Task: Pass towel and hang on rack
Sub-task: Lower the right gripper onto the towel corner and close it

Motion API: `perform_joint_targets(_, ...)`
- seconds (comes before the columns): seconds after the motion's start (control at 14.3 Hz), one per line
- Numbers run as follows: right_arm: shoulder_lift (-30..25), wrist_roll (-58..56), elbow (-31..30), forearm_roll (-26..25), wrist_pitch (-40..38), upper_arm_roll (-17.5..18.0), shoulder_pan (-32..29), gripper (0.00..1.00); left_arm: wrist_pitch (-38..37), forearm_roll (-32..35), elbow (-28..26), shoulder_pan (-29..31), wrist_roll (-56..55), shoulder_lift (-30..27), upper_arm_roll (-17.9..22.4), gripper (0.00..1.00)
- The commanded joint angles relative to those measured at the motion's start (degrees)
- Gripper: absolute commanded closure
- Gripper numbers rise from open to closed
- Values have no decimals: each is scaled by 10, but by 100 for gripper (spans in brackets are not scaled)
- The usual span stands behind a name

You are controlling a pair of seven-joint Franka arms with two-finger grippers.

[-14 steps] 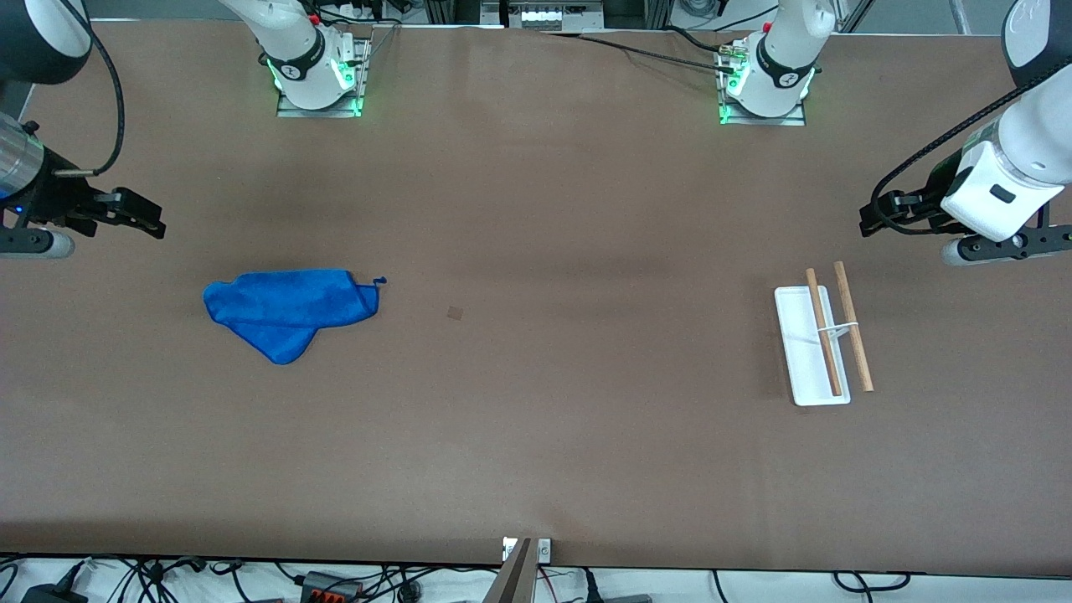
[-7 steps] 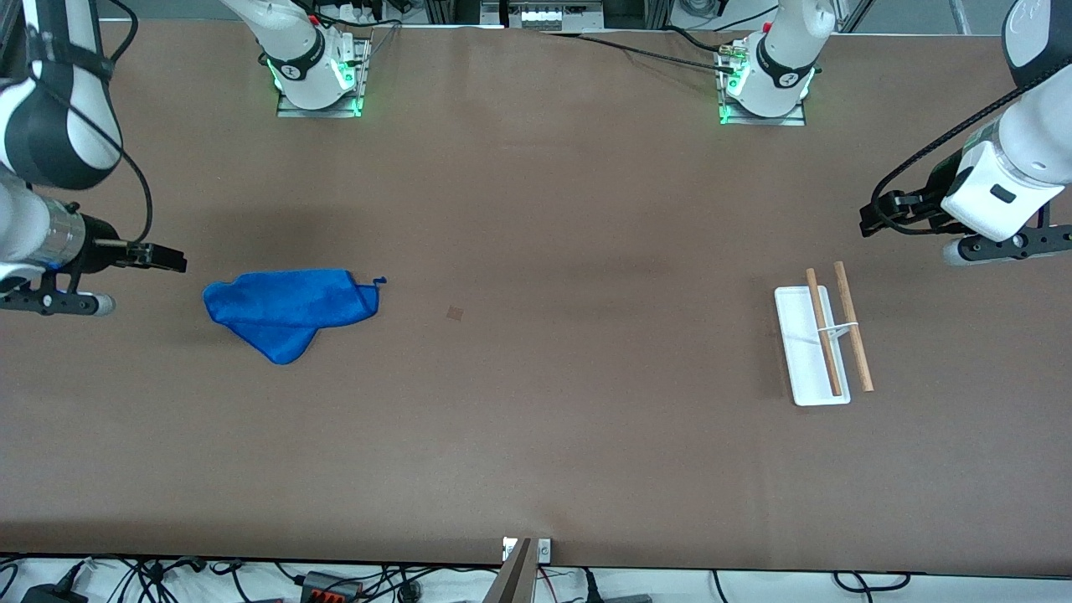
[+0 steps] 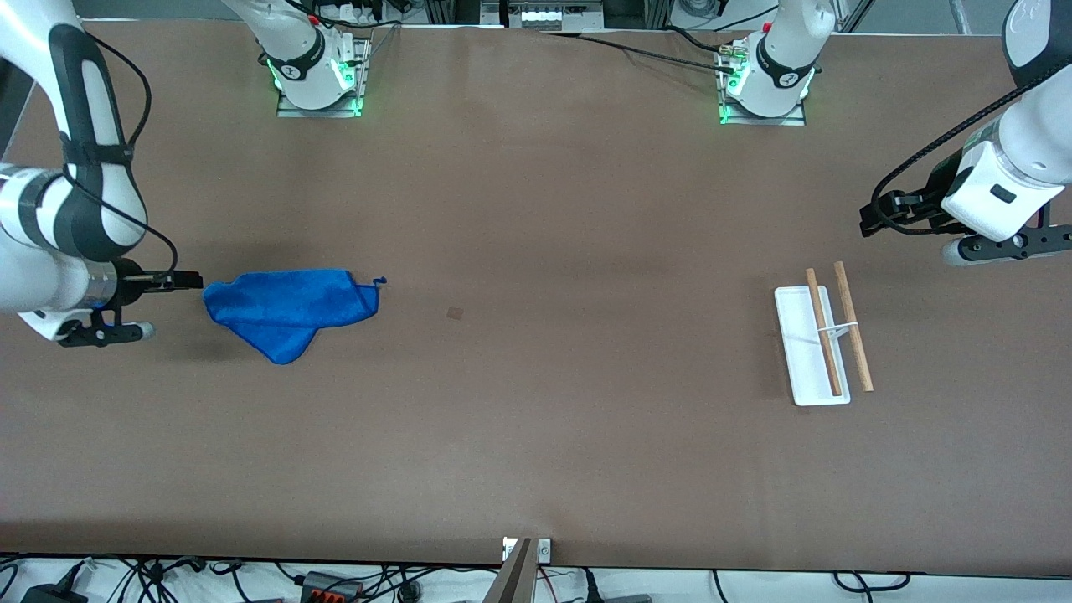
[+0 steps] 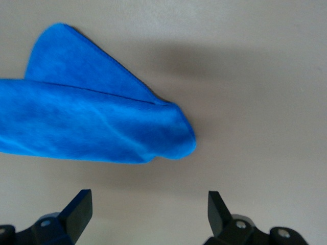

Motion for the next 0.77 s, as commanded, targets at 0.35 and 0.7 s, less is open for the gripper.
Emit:
perform_joint_targets(0.35, 69, -372, 4, 11, 35, 6, -36, 0, -8, 6, 4, 3, 13, -4, -1, 0)
perform_joint_targets(0.7, 89, -593, 1, 11, 50, 7, -35, 11, -8, 5, 4, 4, 19, -4, 1, 0)
